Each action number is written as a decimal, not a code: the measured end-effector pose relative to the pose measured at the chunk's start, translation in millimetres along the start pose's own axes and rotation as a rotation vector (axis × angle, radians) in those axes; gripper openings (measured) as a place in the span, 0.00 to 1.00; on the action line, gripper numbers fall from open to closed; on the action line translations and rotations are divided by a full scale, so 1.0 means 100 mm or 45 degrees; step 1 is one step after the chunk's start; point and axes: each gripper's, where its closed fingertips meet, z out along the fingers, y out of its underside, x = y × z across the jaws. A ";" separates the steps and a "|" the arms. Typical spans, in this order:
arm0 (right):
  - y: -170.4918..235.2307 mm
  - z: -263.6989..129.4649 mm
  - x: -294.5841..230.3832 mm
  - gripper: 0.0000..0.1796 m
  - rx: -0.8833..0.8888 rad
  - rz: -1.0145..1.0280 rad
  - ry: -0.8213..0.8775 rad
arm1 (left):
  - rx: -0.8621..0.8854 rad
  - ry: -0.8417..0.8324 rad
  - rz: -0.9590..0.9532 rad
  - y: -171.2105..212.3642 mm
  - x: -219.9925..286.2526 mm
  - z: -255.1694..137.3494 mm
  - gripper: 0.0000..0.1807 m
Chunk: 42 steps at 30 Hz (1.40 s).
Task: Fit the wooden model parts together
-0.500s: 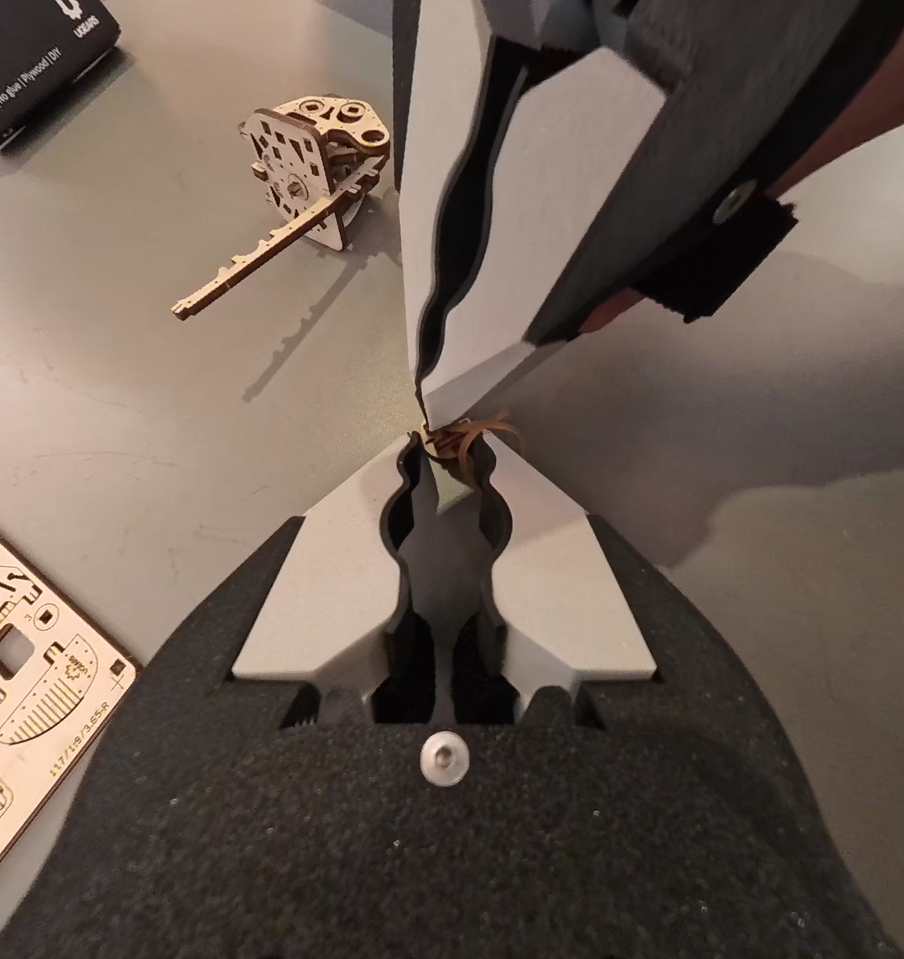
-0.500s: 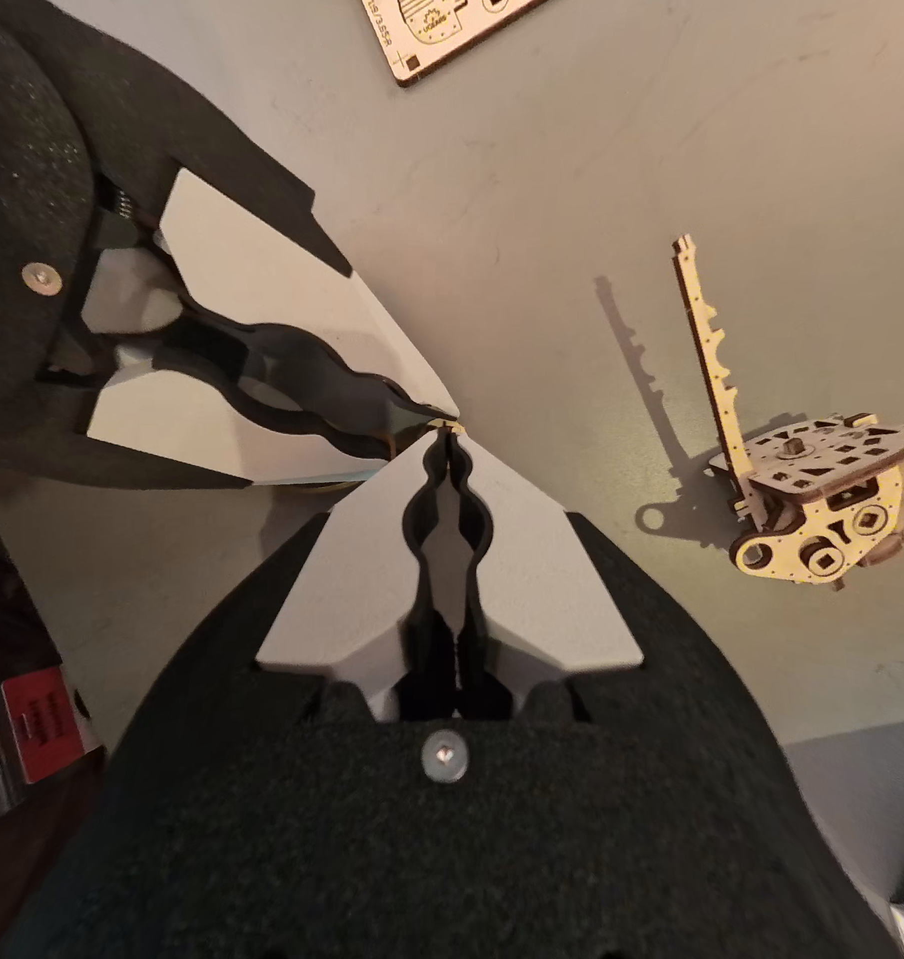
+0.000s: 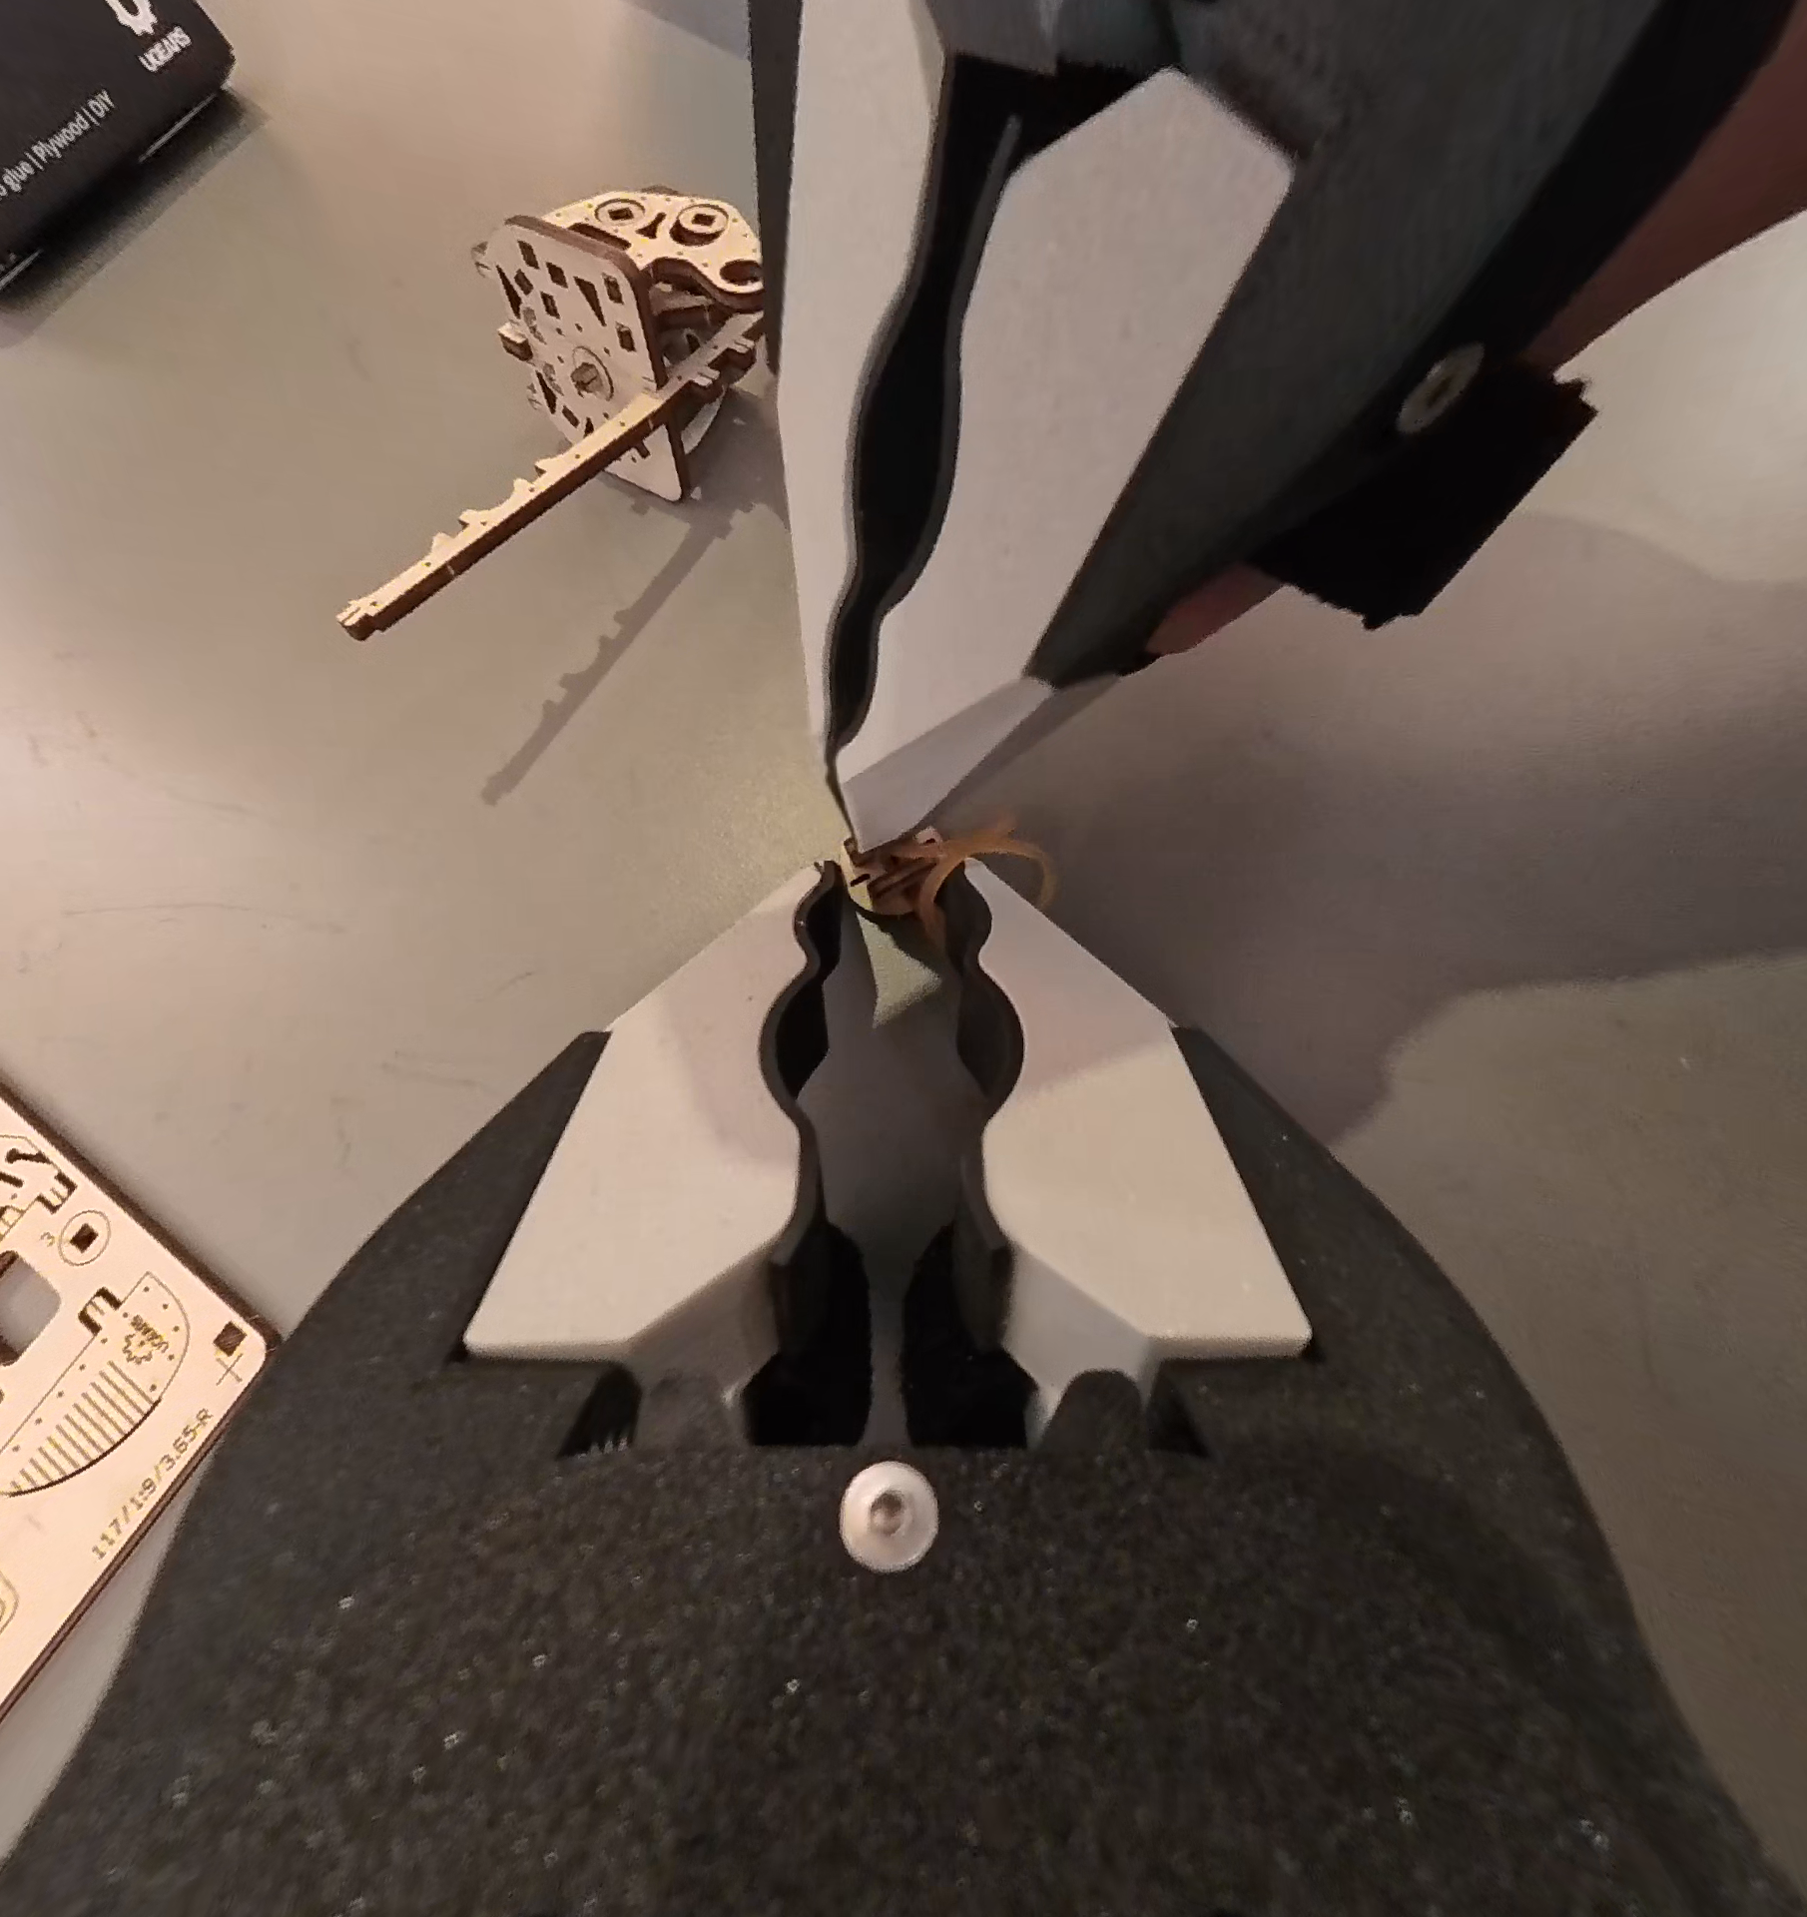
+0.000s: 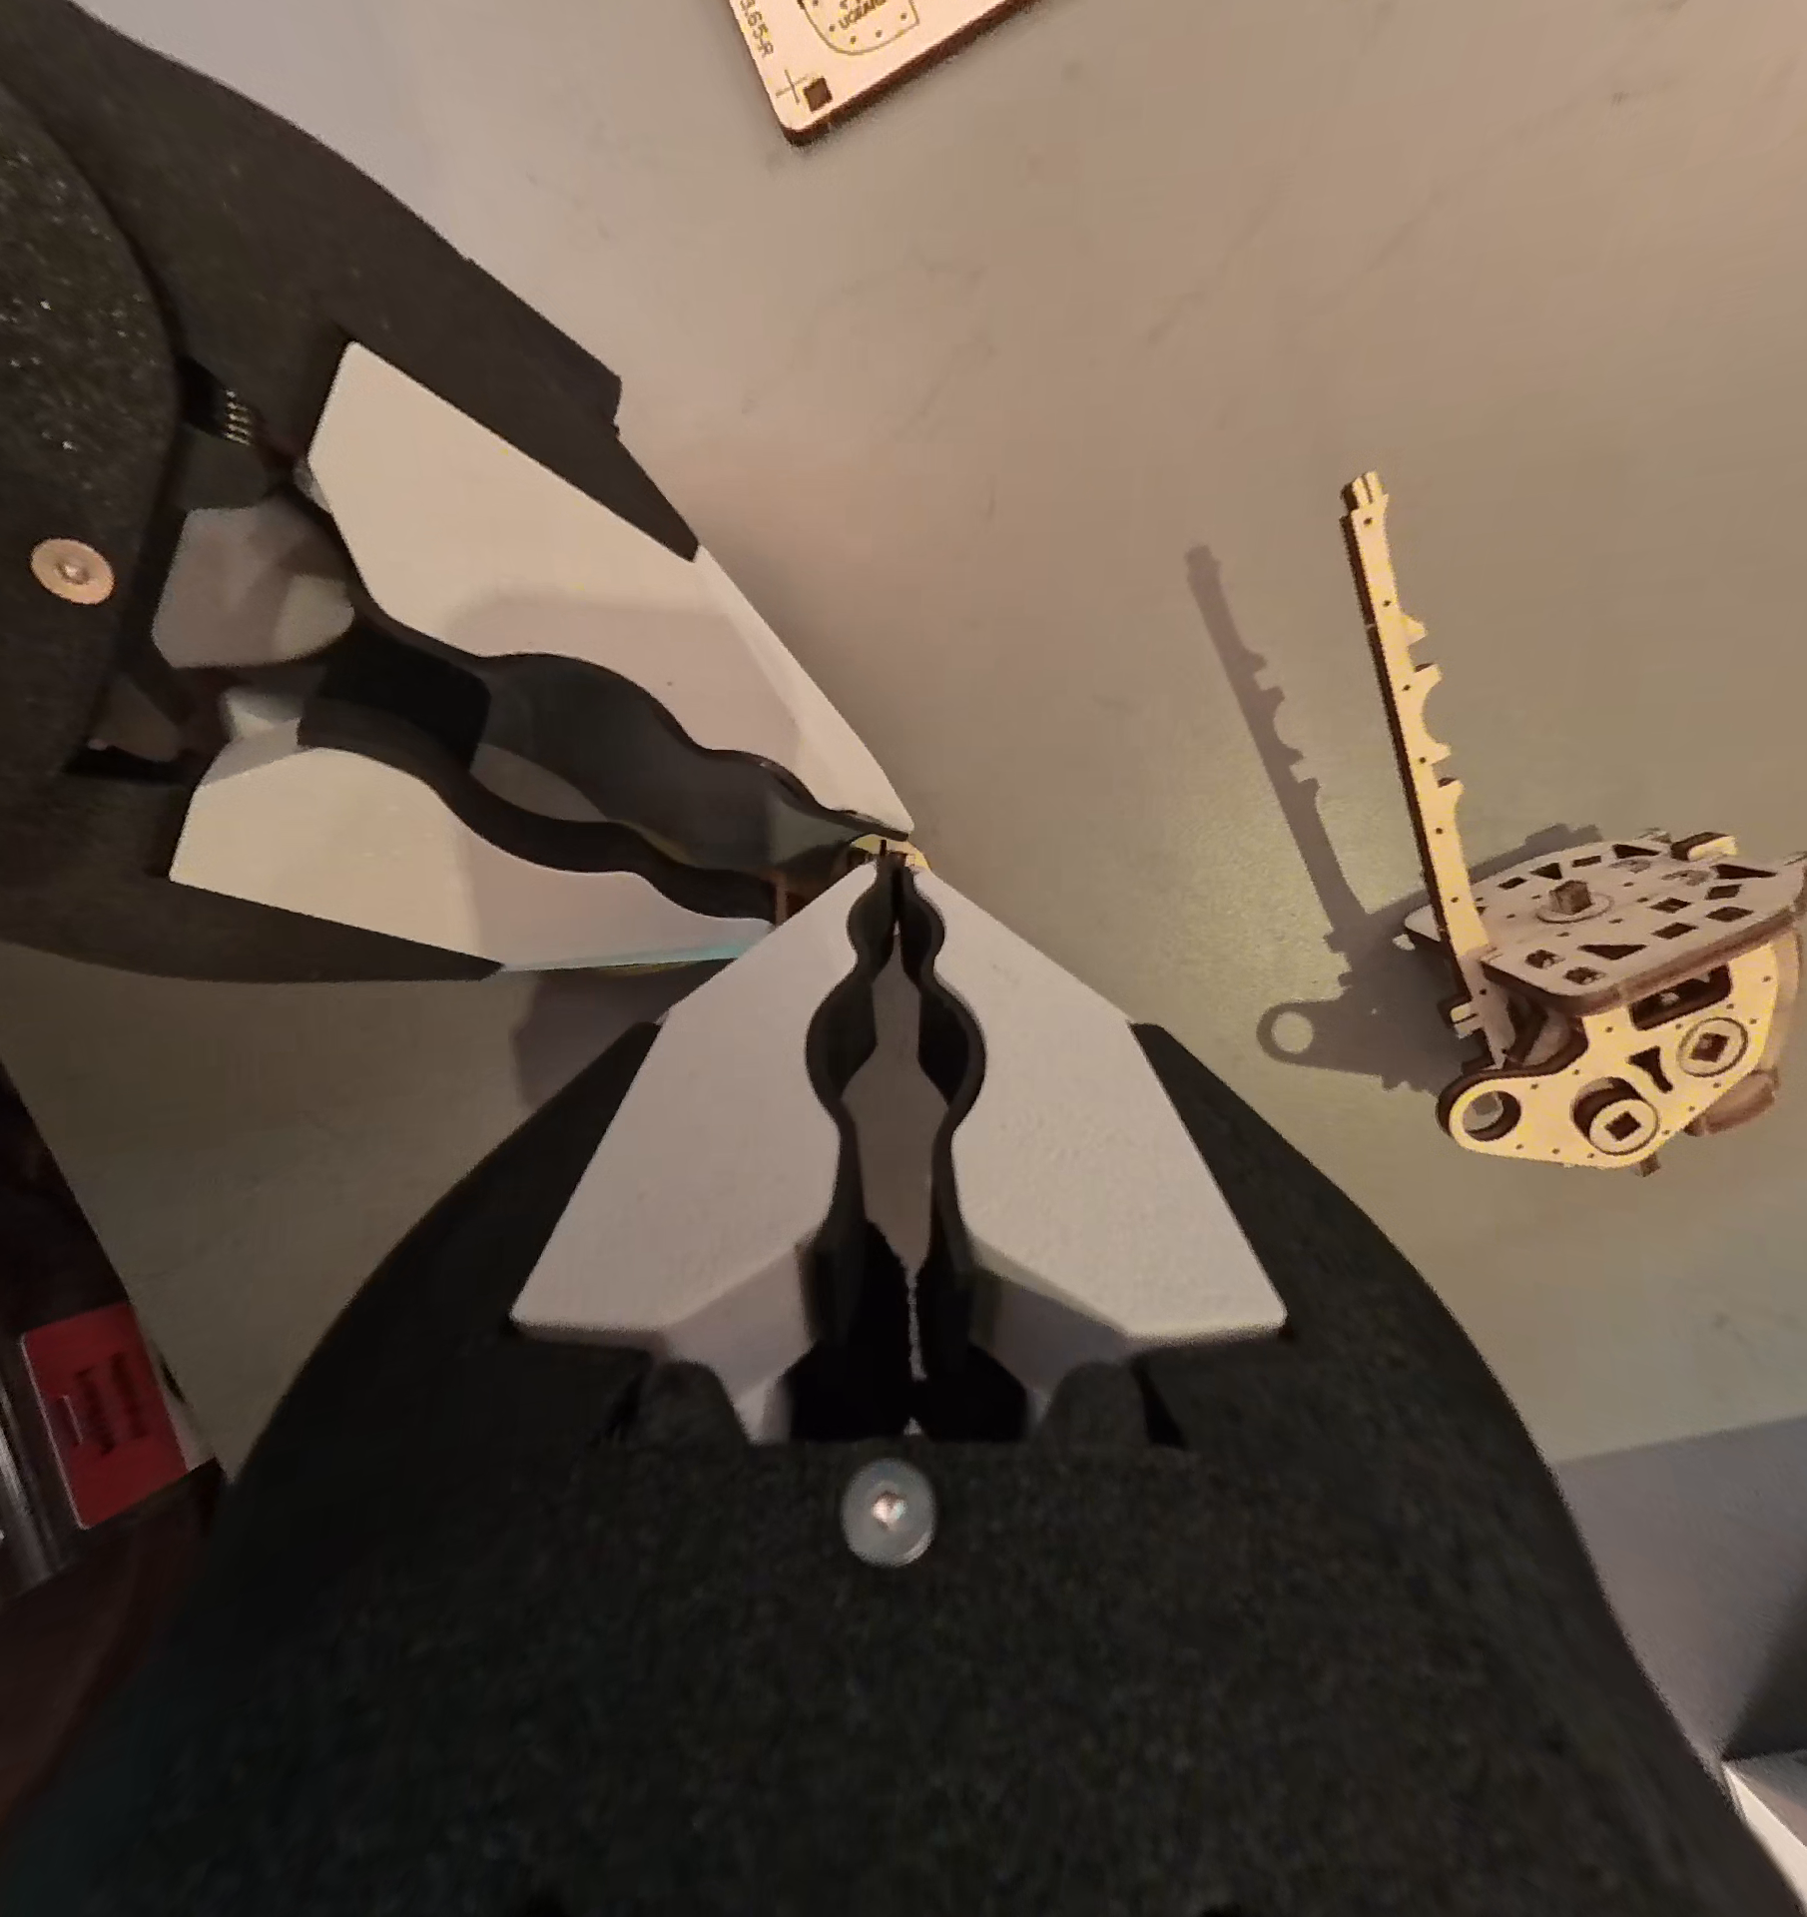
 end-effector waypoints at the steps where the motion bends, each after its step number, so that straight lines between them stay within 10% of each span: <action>1: 0.00 0.00 0.00 0.00 0.003 0.001 -0.005 | 0.000 0.001 -0.001 0.00 0.00 0.00 0.10; 30: 0.15 -0.04 0.03 0.00 -0.139 -0.071 -0.015 | 0.000 0.009 -0.013 0.00 0.00 0.00 0.10; 42: -0.03 -0.73 0.21 0.00 0.365 0.156 -0.034 | 0.001 0.072 -0.012 0.00 0.06 0.00 0.10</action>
